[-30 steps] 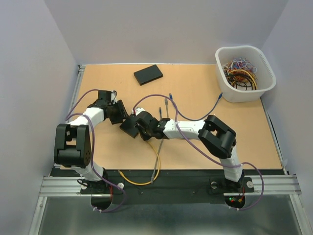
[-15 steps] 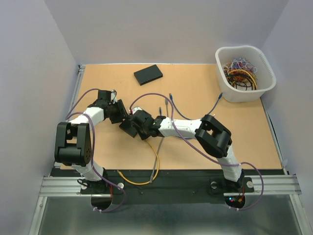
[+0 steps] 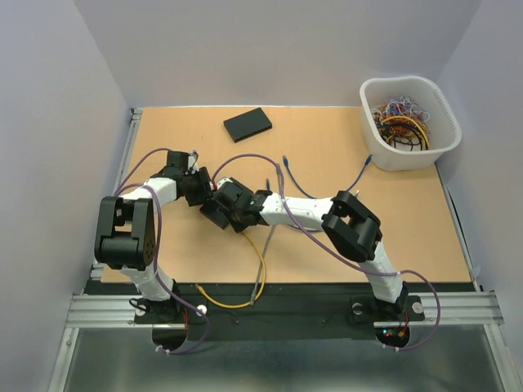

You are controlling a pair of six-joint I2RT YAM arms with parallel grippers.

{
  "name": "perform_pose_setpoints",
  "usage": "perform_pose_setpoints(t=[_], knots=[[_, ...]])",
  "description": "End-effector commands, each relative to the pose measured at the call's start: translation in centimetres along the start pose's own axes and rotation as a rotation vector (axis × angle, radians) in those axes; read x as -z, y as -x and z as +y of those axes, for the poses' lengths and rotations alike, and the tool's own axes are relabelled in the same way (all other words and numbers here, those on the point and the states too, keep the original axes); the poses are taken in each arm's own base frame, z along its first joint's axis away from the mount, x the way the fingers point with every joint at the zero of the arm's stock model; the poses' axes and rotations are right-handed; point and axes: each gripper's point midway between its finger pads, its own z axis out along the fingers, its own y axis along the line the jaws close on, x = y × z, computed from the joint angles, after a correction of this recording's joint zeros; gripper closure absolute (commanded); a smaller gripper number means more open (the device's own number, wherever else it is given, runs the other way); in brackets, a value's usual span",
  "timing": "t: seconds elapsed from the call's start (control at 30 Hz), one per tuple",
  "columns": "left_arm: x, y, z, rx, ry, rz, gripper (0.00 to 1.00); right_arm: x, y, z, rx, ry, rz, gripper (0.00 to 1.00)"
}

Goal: Insert the plug into the switch port

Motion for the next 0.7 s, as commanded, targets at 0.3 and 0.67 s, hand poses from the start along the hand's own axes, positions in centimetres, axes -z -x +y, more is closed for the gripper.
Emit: perform_pose_setpoints(t=[0.3, 0.67], knots=[[-0.6, -5.4, -1.6, -0.029, -0.029, 0.184, 0.44, -0.9, 1.6, -1.7, 0.068, -0.121, -0.062, 1.0], [-0.7, -8.7, -4.7, -0.098, -0.094, 0.245, 0.44, 1.3, 3.5, -2.9, 0.098, -0.153, -0.19, 1.0]])
